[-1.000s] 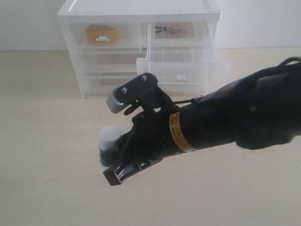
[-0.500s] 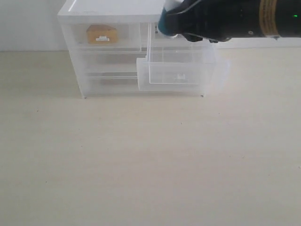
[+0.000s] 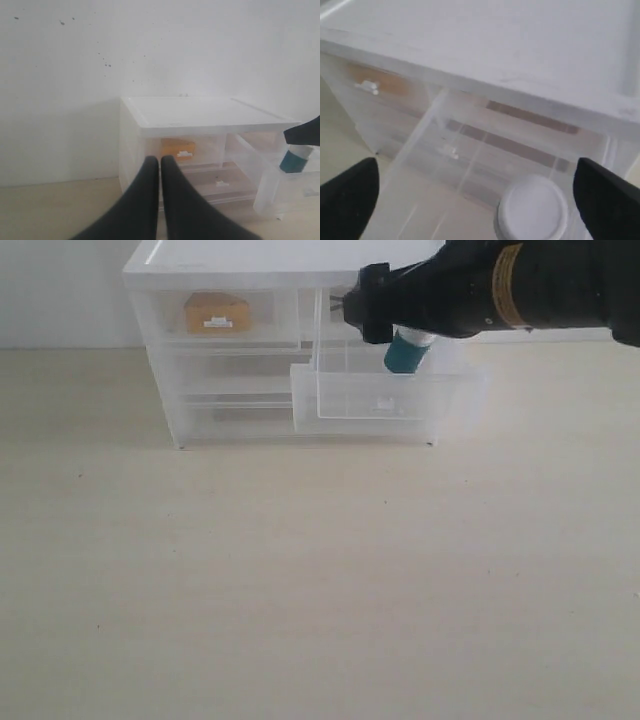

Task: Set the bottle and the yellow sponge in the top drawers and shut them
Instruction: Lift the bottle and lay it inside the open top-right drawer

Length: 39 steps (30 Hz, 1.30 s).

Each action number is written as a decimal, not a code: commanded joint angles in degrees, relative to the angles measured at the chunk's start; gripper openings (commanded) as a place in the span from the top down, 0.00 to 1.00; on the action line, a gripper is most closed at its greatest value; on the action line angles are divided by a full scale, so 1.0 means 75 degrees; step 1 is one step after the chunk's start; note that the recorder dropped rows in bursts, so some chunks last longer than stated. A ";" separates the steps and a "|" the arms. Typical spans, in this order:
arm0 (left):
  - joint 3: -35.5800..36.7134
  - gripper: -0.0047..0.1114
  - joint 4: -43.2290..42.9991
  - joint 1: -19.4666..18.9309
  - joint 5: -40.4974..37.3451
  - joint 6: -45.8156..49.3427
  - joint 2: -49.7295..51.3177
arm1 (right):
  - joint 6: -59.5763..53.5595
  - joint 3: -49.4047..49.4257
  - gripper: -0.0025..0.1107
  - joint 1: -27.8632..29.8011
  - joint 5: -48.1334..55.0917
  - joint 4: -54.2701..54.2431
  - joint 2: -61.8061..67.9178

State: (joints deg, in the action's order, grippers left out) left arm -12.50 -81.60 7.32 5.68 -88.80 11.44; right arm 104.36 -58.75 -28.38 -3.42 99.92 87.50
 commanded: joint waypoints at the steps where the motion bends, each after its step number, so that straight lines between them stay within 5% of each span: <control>1: 0.0046 0.93 -0.0038 -0.0018 0.0074 -0.0023 -0.0041 | -0.0601 -0.0021 0.05 -0.0023 -0.0364 0.0004 -0.0947; 5: 0.0046 0.93 -0.0038 -0.0018 0.0074 -0.0023 -0.0041 | -0.0940 0.0306 0.08 -0.0023 -0.0320 0.0004 -0.1556; 7: 0.0046 0.93 -0.0038 -0.0018 0.0074 -0.0023 -0.0041 | -0.1239 0.0663 0.17 -0.0023 -0.0119 0.0004 -0.1722; 9: 0.0046 0.93 -0.0038 -0.0018 0.0074 -0.0023 -0.0041 | -0.1433 0.1015 0.38 -0.0023 0.0355 0.0004 -0.1724; 12: 0.0046 0.93 -0.0038 -0.0018 0.0074 -0.0023 -0.0041 | -0.1358 0.1341 0.92 -0.0023 0.1632 0.0004 -0.1433; 13: 0.0046 0.93 -0.0038 -0.0018 0.0074 -0.0023 -0.0041 | -0.1234 0.1341 0.97 -0.0023 0.1799 0.0004 -0.1315; 24: 0.0046 0.93 -0.0038 -0.0018 0.0074 -0.0023 -0.0041 | -0.1204 0.0178 0.96 -0.0023 0.0867 0.0004 0.0467; 39: 0.0079 0.93 -0.0038 -0.0018 0.0036 -0.0023 -0.0041 | -0.0814 -0.0223 0.96 -0.0023 -0.0886 0.0004 0.0076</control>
State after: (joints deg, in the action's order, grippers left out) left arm -12.40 -81.60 7.32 5.68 -88.80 11.44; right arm 96.22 -62.31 -28.60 -7.80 99.94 91.41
